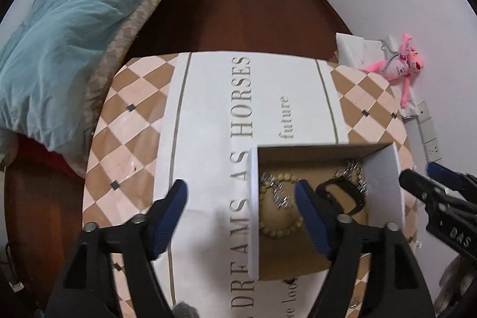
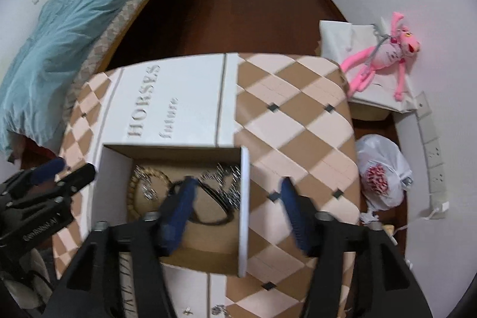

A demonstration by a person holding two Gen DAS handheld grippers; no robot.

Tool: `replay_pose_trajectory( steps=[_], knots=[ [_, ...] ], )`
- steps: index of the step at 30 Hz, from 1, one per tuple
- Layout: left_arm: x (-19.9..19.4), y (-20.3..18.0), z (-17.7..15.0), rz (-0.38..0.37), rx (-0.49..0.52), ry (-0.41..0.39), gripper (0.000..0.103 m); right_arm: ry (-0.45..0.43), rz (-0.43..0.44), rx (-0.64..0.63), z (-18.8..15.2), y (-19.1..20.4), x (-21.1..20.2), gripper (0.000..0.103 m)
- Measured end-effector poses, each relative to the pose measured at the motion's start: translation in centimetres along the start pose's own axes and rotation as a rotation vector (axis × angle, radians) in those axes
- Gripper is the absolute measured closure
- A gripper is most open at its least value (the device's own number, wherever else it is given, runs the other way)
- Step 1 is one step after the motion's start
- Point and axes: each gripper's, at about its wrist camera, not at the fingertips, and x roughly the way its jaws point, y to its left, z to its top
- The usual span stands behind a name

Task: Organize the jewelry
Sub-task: 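Carry both silver chains into the white box and open both tools, then lift both open tools out of the white box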

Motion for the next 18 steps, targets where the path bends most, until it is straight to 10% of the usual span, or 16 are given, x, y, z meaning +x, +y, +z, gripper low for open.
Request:
replay_pose_trajectory(
  steps=[2,18],
  knots=[
    [0.2,-0.1,-1.0,0.010,0.001,0.007,0.007,-0.004,-0.039,0.000,-1.1,0.0,0.0,0.013],
    [-4.0,-1.3,-5.4,0.027,0.008,-0.091,0.006,-0.083,-0.118,0.014,-6.7,0.1,-3.8,0.005]
  ],
)
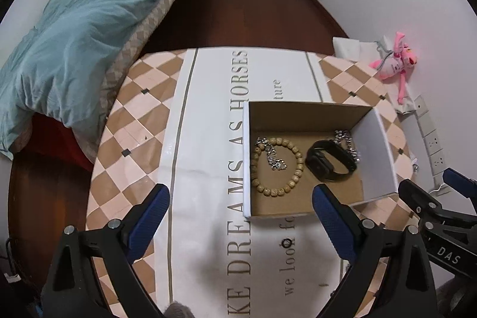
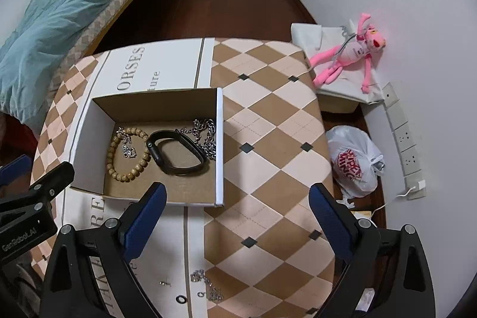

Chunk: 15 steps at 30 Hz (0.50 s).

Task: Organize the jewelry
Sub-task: 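Lift both open tools out of the white box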

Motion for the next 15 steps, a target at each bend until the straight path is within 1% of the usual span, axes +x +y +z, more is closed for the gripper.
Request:
replay_pose_trajectory(
  steps=[7,15],
  knots=[
    [-4.5,-0.7,-1.0,0.000,0.015,-0.085,0.006,-0.103,-0.015,0.016,-1.4,-0.6,-5.2,0.005],
    [-8.7,-1.2,-2.5,-0.012,0.011,-0.147,0.006,-0.197,-0.016,0.028,-2.8,-1.2,-10.6,0.005]
  ],
)
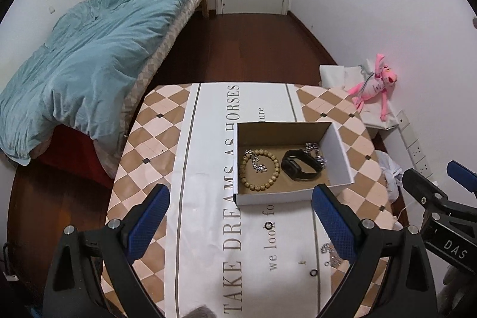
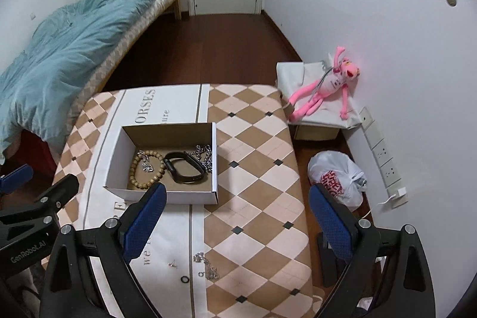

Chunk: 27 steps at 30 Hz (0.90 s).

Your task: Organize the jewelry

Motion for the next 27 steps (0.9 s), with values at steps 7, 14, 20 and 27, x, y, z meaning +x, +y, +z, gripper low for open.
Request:
replay_pose_trajectory(
  steps=[7,14,20,27],
  knots=[
    [-2.8,-0.5,-0.7,-0.013,-0.001,-0.028,0.006,-0.046,0.037,0.026,-0.8,-0.3,-3.4,0.005],
    [-1.9,0.1,-2.6,0.003,-0.008,-0.013,0.006,0.031,0.040,0.035,-3.6,-0.7,-0.9,0.005],
    [3.8,0.5,-7.1,0.095,0.023,0.107,0.006,0.186,0.129,0.047,-9.1,-0.6,6.1,0.020],
    [8.7,1.0,-10.8,0.147,0.036,0.231,0.006,0.260,0.206,0.042,-13.4,1.2,11.8,0.037]
  ],
)
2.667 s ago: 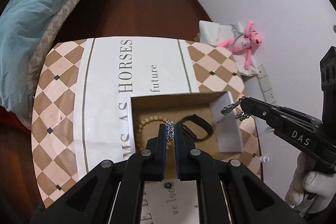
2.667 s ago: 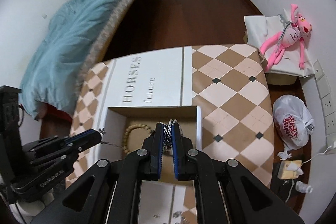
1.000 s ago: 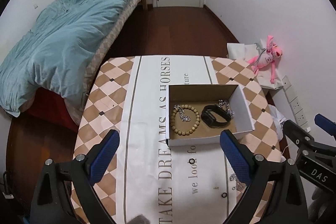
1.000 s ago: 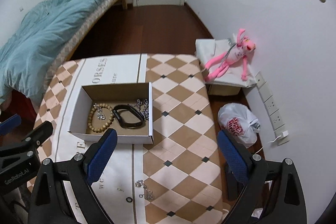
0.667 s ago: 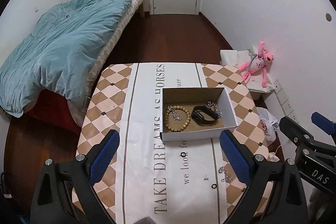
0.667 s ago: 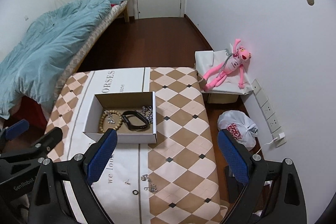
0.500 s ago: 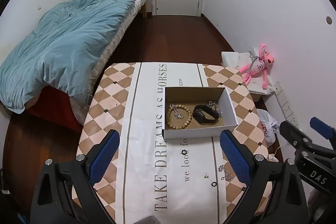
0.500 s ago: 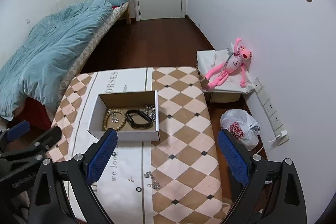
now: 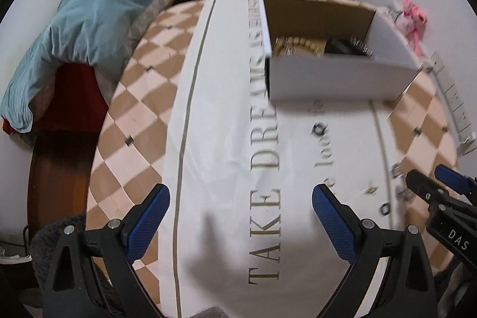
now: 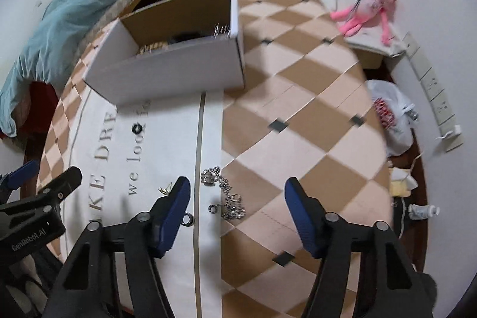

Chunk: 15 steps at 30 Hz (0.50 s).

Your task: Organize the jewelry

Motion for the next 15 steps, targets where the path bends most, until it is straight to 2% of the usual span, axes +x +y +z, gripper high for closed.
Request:
replay_pose_trajectory(
  steps=[4,6,7,8,9,11,15],
  knots=[
    [0.9,0.0,-0.4,0.004,0.001,0.015,0.006,-0.028,0.022,-0.012,-0.2,0.7,1.0,0.041],
    [1.1,-0.1,-0.4,0.004,0.001,0.016,0.006,-0.028,0.028,-0.026,0.1,1.2,1.6,0.049],
    [1.3,-0.1,-0.4,0.004,0.002,0.018,0.006,-0.043,0.005,-0.047,0.2,1.6,1.6,0.050],
    [1.4,-0.2,-0.4,0.005,0.004,0.020,0.006,-0.047,-0.008,-0.064,0.3,2.1,1.7,0.060],
    [1.5,-0.3,-0.4,0.002,0.006,0.023,0.006,-0.054,-0.026,-0.080,0.3,2.4,1.8,0.074],
    [1.7,-0.5,-0.4,-0.004,0.007,0.028,0.006,-0.052,-0.045,-0.092,0.4,2.6,1.8,0.093],
    [1.7,-1.4,-0.5,-0.026,0.013,0.033,0.006,-0.062,-0.027,-0.031,0.1,0.7,1.2,0.093]
  ],
)
